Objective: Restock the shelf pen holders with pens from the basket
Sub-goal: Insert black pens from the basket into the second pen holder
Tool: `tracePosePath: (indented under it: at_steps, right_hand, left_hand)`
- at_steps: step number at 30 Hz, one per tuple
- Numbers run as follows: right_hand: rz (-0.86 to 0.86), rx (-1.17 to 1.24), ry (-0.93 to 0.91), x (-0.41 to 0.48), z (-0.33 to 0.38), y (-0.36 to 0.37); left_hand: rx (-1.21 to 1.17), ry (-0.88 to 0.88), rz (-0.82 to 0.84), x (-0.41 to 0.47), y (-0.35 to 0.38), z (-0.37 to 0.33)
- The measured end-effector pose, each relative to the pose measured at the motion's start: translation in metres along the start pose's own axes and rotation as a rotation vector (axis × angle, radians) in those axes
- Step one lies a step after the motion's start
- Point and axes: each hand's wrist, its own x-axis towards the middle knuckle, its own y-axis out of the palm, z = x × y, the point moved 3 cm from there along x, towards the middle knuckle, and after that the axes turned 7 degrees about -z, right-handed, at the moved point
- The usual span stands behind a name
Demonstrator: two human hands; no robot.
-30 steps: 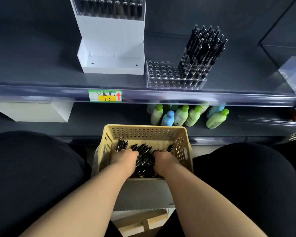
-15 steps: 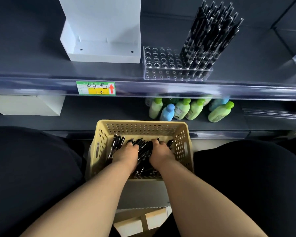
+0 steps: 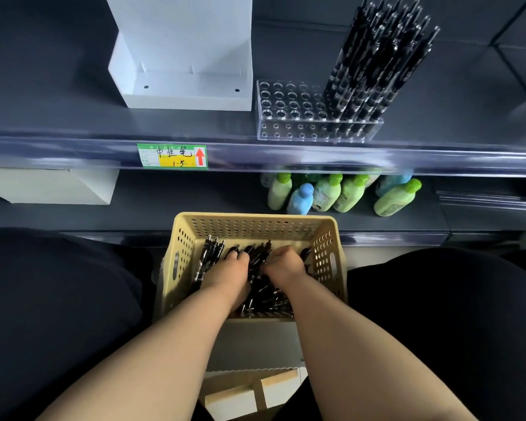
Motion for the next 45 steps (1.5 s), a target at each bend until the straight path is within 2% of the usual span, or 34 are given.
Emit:
tracePosePath:
  at_steps: [6, 12, 15, 20, 28, 32, 36, 45]
  right_hand:
    - [0.1, 0.012, 0.007, -0.007, 0.002, 0.012]
    - [0.133, 0.137, 0.004, -0.014, 0.005, 0.015]
    - [0.127, 0.201, -0.009, -0.017, 0.009, 0.014]
    - [0.017, 0.261, -0.022, -0.022, 0.014, 0.009]
    - [-0.25, 0.233, -0.184, -0.058, 0.019, -0.026]
    - [-0.28, 0.258, -0.283, -0.084, 0.02, -0.041]
    - [-0.323, 0.299, -0.291, -0.106, 0.009, -0.049]
    - [-0.443, 0.226, -0.427, -0.137, 0.017, -0.096]
  left_hand:
    - [-0.118, 0.021, -0.065, -0.005, 0.0, 0.008]
    - [-0.409, -0.031, -0.097, -0.008, 0.0, 0.017]
    - [-0.525, -0.086, -0.163, -0.008, -0.003, 0.02]
    - [-0.657, -0.166, -0.288, -0.01, -0.012, 0.019]
    - [-0.621, -0.083, -0.442, -0.038, -0.034, 0.008]
    - [-0.633, -0.043, -0.457, -0.058, -0.048, 0.002]
    - [-0.667, -0.01, -0.488, -0.08, -0.062, -0.004]
    - [-0.693, 0.125, -0.568, -0.108, -0.117, -0.028]
